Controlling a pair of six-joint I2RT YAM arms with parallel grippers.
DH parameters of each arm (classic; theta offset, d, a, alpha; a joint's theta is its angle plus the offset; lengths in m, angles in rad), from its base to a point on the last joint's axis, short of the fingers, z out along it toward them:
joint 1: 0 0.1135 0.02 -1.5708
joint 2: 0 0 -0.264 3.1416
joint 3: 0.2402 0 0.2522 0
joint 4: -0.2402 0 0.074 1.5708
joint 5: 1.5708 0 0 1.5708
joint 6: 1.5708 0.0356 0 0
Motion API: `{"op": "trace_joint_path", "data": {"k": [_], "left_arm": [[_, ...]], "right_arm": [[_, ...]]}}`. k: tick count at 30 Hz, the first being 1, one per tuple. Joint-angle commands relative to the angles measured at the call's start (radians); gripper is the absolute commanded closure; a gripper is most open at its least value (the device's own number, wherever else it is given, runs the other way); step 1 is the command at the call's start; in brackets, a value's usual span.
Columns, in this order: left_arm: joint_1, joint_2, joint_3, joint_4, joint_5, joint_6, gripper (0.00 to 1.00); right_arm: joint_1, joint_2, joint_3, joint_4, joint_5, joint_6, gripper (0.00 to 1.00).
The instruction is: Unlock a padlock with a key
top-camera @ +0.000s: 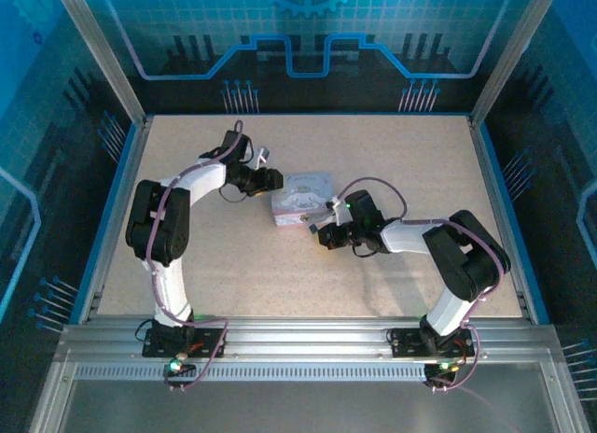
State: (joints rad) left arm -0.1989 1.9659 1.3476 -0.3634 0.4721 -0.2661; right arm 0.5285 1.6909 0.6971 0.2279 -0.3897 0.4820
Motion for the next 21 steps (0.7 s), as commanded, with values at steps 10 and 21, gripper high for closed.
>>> {"op": "trace_joint_path", "data": {"k": [10, 21], "left_arm": [[-0.006, -0.12, -0.271, 0.101, -0.045, -0.09, 0.46], [-0.048, -0.274, -0.491, 0.18, -0.061, -0.189, 0.47]], "right_arm": [[-0.035, -0.022, -0.094, -0.007, -0.04, 0.049, 0.94], [-0.107, -0.198, -0.161, 0.004, -0.148, -0.035, 0.53]]}}
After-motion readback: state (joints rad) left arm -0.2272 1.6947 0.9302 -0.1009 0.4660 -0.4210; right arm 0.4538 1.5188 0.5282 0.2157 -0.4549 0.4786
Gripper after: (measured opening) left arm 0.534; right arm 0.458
